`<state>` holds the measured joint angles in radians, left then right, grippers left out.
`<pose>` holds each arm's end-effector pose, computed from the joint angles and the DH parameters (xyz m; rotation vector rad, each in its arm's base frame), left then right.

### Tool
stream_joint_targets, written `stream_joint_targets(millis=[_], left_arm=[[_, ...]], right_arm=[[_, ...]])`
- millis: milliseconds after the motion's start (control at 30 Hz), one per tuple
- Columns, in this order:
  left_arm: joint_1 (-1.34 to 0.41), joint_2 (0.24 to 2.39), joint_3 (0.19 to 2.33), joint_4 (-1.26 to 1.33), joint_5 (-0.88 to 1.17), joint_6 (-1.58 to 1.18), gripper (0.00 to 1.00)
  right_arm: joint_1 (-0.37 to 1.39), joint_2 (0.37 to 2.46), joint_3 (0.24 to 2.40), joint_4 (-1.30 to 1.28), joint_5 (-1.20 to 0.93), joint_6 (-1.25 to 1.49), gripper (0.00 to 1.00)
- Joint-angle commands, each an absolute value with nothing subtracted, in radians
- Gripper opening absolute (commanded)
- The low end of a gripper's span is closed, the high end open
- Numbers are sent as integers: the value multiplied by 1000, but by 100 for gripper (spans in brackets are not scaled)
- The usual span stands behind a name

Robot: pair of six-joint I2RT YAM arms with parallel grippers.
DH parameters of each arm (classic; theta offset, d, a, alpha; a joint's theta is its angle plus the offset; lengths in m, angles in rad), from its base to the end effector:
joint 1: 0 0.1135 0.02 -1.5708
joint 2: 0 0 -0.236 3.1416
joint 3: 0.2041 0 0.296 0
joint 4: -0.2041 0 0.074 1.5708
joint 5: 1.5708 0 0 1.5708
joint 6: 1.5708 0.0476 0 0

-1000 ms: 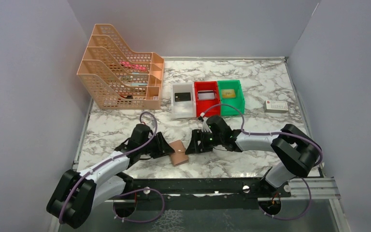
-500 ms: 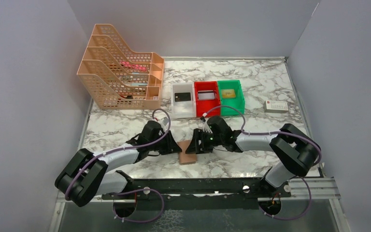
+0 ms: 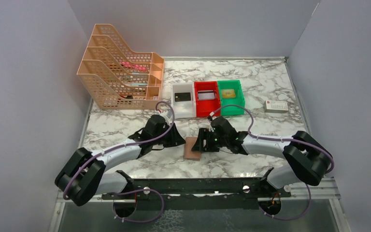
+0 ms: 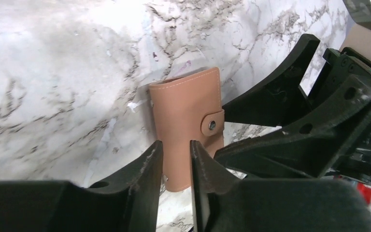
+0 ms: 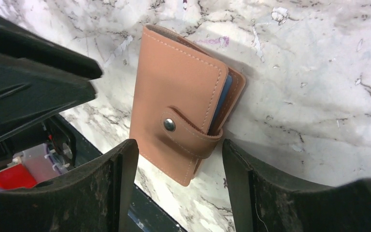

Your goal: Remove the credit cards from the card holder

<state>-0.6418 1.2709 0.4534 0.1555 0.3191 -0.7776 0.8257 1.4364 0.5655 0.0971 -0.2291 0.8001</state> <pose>0.2204 -0.1834 0.0953 0.0258 2.4407 -1.0716 0.2003 0.2330 0.0802 -0.1577 2.5736 0.9912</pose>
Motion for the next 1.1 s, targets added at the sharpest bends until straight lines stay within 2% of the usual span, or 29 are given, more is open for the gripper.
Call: stream_joint_targets(millis=[0, 100, 233, 433, 833, 967, 1067], left_arm=[[-646, 1155, 431, 38, 203, -740, 36], [-646, 1131, 433, -5, 182, -725, 43], [-646, 1151, 447, -7, 194, -719, 47], [-646, 1201, 472, -8, 212, -697, 49], [-646, 1184, 451, -16, 185, -694, 49], [-646, 1193, 459, -18, 192, -690, 49], [-646, 1199, 467, -12, 207, -686, 50]], right_arm=[[831, 1480, 635, 5, -151, 761, 70], [831, 1498, 688, -100, -41, 746, 70], [839, 1504, 730, -166, 27, 671, 68], [937, 1501, 836, -328, 208, 639, 66], [1076, 1649, 943, -403, 330, 693, 54], [1081, 1676, 949, -455, 417, 731, 45], [1081, 1667, 934, -470, 460, 741, 31]])
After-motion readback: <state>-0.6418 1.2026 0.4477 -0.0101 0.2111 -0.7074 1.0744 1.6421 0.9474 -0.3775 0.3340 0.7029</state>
